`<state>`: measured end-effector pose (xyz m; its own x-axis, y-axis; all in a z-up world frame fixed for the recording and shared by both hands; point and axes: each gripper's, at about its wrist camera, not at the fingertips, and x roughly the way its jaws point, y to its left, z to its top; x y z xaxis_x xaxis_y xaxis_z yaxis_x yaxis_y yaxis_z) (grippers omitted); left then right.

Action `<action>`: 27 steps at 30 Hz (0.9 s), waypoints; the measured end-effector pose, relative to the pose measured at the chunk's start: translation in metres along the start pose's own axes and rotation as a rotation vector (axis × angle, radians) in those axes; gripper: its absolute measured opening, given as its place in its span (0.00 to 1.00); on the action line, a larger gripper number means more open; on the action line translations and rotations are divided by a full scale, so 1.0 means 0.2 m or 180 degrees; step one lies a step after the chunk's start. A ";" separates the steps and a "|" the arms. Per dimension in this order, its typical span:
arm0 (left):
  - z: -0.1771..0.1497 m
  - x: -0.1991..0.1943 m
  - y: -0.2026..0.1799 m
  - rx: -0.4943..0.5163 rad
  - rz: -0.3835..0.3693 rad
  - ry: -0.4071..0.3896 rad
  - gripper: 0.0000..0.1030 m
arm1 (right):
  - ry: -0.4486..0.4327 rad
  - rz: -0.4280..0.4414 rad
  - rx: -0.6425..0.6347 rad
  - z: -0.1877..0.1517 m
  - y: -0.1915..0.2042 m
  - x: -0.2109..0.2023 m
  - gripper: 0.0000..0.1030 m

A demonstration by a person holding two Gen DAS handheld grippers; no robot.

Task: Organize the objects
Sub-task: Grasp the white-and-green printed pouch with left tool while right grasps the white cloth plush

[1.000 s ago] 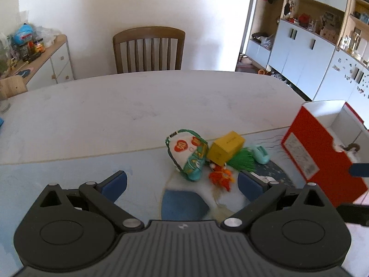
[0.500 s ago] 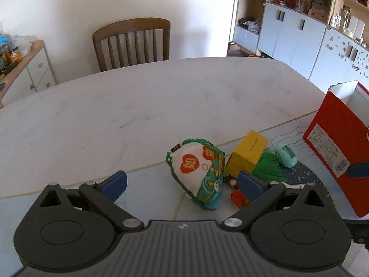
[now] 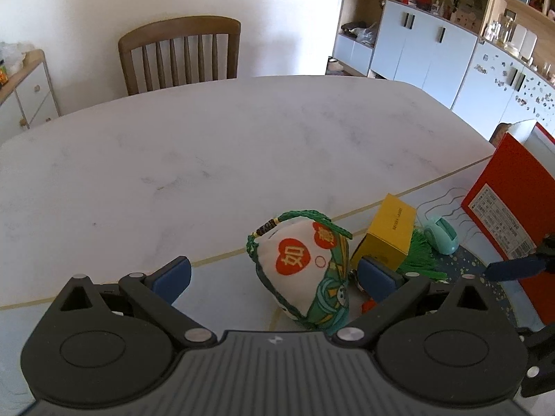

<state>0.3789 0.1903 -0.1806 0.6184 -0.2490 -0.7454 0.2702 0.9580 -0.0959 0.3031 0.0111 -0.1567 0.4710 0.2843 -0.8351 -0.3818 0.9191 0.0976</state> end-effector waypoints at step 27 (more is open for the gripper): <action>-0.03 -0.07 -0.03 -0.0197 -0.0148 -0.0062 0.46 | 0.0073 -0.0140 -0.0114 -0.02 0.05 -0.01 0.46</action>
<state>0.3646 0.1885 -0.1735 0.6206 -0.2957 -0.7262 0.2532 0.9521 -0.1713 0.2947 0.0191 -0.1555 0.4697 0.2371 -0.8504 -0.3895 0.9201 0.0413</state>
